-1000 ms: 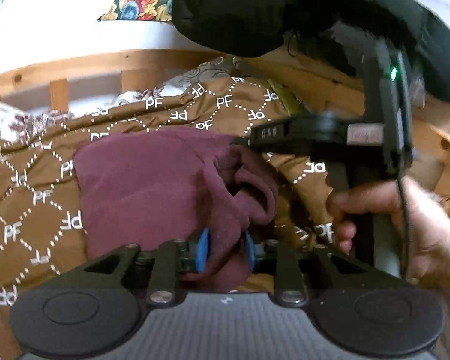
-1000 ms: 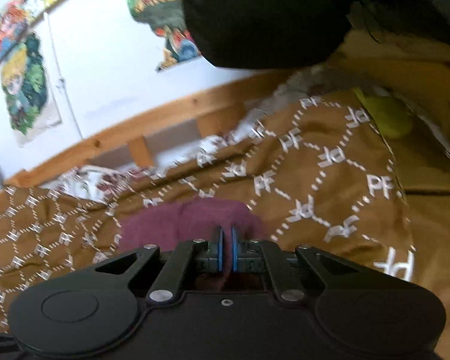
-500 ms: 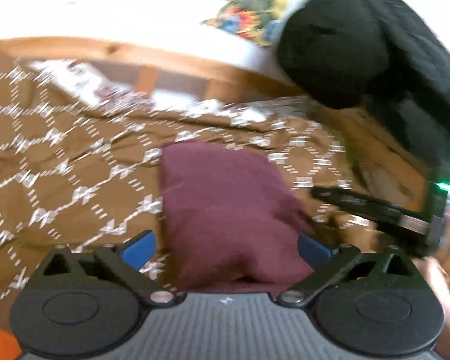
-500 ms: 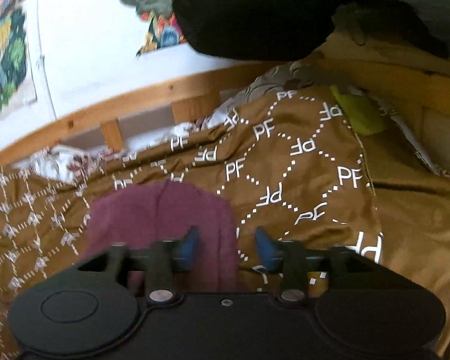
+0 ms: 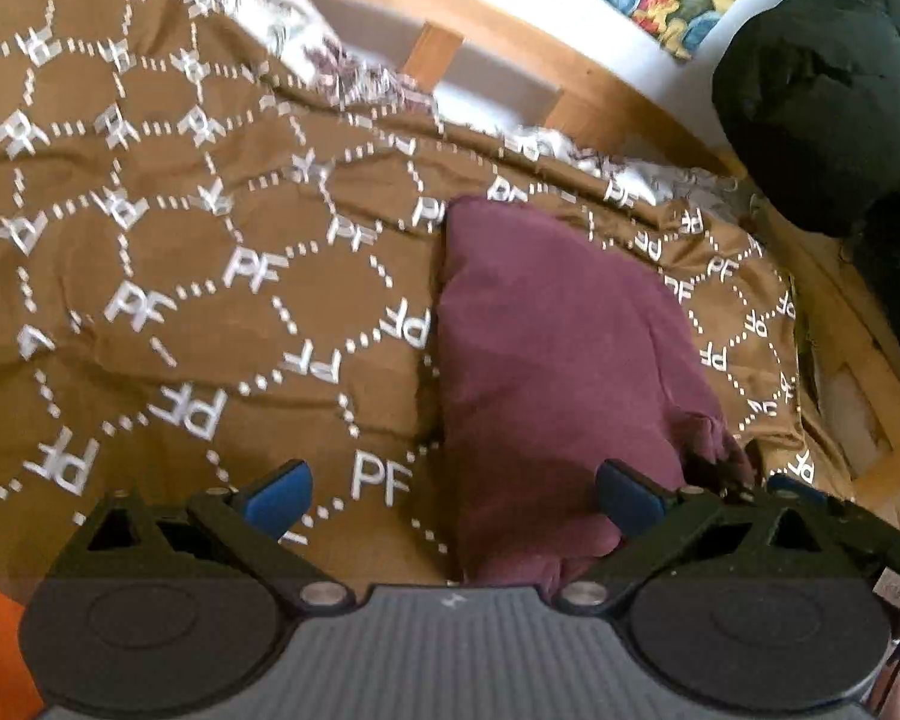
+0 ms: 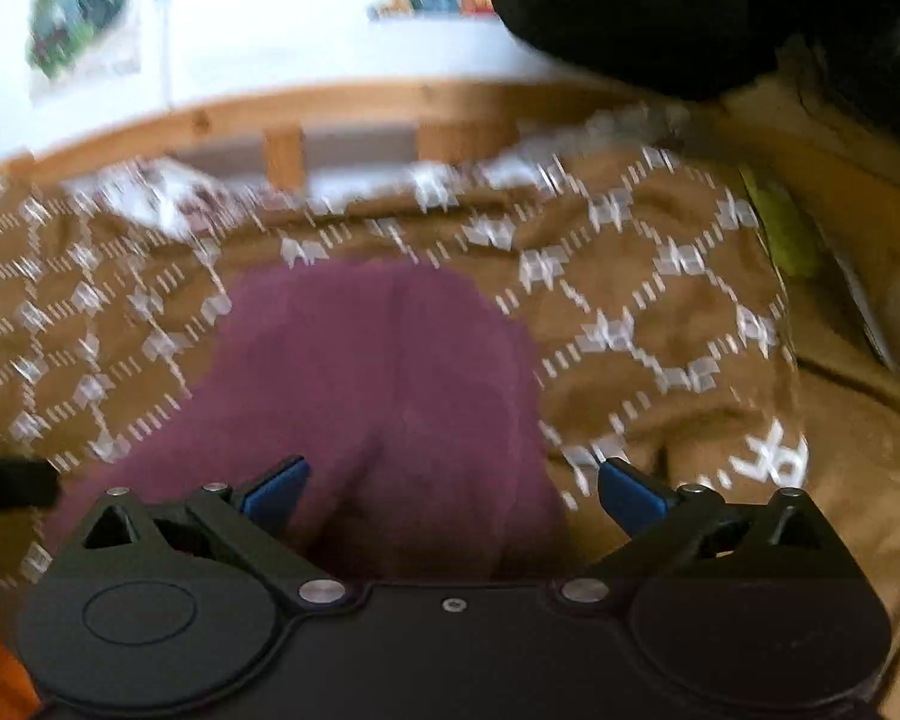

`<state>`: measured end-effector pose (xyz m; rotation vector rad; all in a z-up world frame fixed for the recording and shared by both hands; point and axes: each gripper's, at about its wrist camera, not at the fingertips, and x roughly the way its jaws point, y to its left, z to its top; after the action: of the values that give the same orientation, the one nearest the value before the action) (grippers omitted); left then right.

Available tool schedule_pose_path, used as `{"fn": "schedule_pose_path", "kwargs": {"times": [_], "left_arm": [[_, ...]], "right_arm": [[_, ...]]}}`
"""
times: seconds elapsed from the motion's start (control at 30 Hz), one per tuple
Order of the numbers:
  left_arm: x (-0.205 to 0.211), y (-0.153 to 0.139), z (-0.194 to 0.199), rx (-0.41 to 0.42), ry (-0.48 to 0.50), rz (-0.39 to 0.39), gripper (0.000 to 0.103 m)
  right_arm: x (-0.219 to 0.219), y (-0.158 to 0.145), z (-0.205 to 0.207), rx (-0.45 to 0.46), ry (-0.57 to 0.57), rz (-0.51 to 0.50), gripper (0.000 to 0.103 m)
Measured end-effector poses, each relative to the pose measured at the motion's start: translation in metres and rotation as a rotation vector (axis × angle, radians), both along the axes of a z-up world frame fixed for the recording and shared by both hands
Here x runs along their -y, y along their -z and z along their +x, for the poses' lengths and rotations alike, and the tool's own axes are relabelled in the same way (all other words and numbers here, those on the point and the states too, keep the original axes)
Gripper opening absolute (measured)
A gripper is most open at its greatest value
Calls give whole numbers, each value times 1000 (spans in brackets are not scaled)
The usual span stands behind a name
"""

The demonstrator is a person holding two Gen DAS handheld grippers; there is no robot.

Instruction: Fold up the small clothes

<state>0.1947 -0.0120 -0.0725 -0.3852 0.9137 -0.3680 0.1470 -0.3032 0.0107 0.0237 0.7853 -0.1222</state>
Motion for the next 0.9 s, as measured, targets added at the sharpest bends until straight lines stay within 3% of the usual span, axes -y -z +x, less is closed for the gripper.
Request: {"fn": "schedule_pose_path", "kwargs": {"times": [0.1,0.23,0.57,0.9], "left_arm": [[4,10,4,-43,45,-34,103],[14,19,3,-62,80,29,103],[14,29,4,-99,65,15,103],[15,31,5,-109,64,8,103]], "right_arm": [[6,7,-3,-58,42,-45,102],[15,8,-9,-81,77,-39,102],[40,-9,-5,104,132,212,102],[36,-1,27,187,57,122,102]]}}
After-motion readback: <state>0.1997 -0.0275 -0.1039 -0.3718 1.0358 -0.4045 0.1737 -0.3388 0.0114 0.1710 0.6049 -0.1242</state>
